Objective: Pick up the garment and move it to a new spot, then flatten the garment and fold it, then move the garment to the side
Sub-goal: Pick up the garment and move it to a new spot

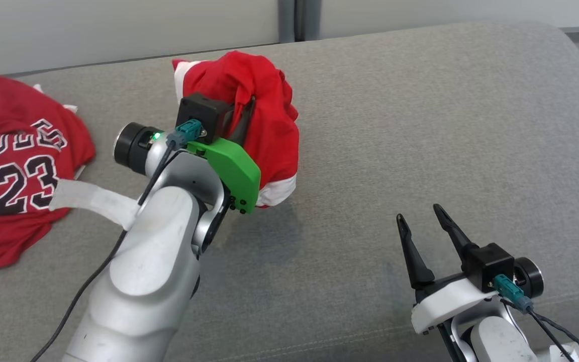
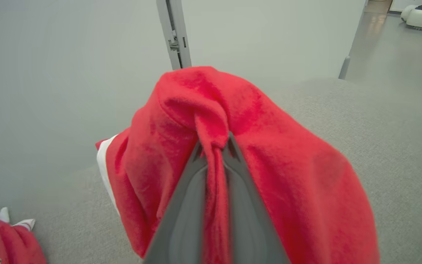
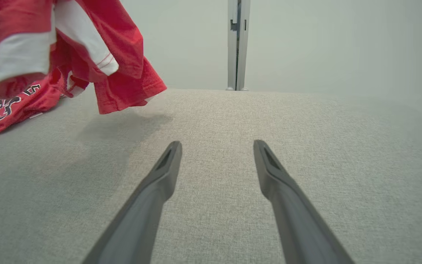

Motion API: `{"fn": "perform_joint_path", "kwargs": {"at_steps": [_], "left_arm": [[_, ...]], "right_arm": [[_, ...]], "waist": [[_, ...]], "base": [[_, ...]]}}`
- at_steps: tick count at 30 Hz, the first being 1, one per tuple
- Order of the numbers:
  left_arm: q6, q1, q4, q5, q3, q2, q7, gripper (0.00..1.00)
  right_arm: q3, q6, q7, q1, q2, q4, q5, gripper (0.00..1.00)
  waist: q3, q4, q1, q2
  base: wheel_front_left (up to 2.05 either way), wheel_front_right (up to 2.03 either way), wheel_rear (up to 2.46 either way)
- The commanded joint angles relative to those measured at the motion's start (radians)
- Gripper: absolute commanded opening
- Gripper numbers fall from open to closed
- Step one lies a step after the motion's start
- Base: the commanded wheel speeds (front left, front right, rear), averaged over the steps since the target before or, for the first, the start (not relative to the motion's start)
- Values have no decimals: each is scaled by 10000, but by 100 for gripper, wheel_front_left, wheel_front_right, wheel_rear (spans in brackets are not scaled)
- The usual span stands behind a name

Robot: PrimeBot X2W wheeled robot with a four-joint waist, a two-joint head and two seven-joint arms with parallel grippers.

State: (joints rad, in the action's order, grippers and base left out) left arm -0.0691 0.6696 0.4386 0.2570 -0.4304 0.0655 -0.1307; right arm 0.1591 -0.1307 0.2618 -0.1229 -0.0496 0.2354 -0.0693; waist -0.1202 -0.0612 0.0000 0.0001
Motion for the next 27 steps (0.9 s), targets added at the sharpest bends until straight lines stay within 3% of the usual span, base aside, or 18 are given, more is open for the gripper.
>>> {"fn": "perform_joint_path", "kwargs": {"at_steps": [1, 11, 17, 23, 24, 25, 26, 27], "left_arm": [[-12, 203, -5, -37, -107, -45, 67, 0], [-39, 1401, 613, -267, -1262, -117, 51, 0], [-234, 1762, 2153, -459, -1808, 79, -240, 0], [-82, 1772, 3829, -632, -2003, 169, 459, 2], [-69, 1752, 4070, -664, -2033, 172, 589, 31], [-26, 1746, 4267, -645, -2019, 161, 769, 53], [50, 1753, 4638, -568, -1981, 126, 1092, 100], [79, 1755, 4764, -506, -1963, 86, 1258, 100]], "right_arm": [[60, -1, 53, 19, -18, 34, -122, 100], [384, 1, 53, -247, -14, -88, -454, 100], [525, -1, 54, -394, -9, -121, -678, 100], [575, 1, 55, -488, -14, -173, -815, 100], [560, 1, 55, -475, -17, -169, -801, 100], [524, 1, 55, -461, -15, -175, -785, 100], [479, -1, 55, -409, -9, -151, -714, 100], [435, 1, 55, -379, -12, -137, -671, 100]], "waist": [[32, -1067, 0, -1], [-486, -2799, 0, -1], [-948, -3242, 0, -1], [-1298, -3373, 0, -1], [-1330, -3356, 0, -1], [-1352, -3322, 0, -1], [-1344, -3209, 0, -1], [-1307, -3123, 0, -1]], "base": [[0, 0, 0], [0, 0, 0], [0, 0, 0], [0, 0, 0], [0, 0, 0], [0, 0, 0], [0, 0, 0], [0, 0, 0]]}}
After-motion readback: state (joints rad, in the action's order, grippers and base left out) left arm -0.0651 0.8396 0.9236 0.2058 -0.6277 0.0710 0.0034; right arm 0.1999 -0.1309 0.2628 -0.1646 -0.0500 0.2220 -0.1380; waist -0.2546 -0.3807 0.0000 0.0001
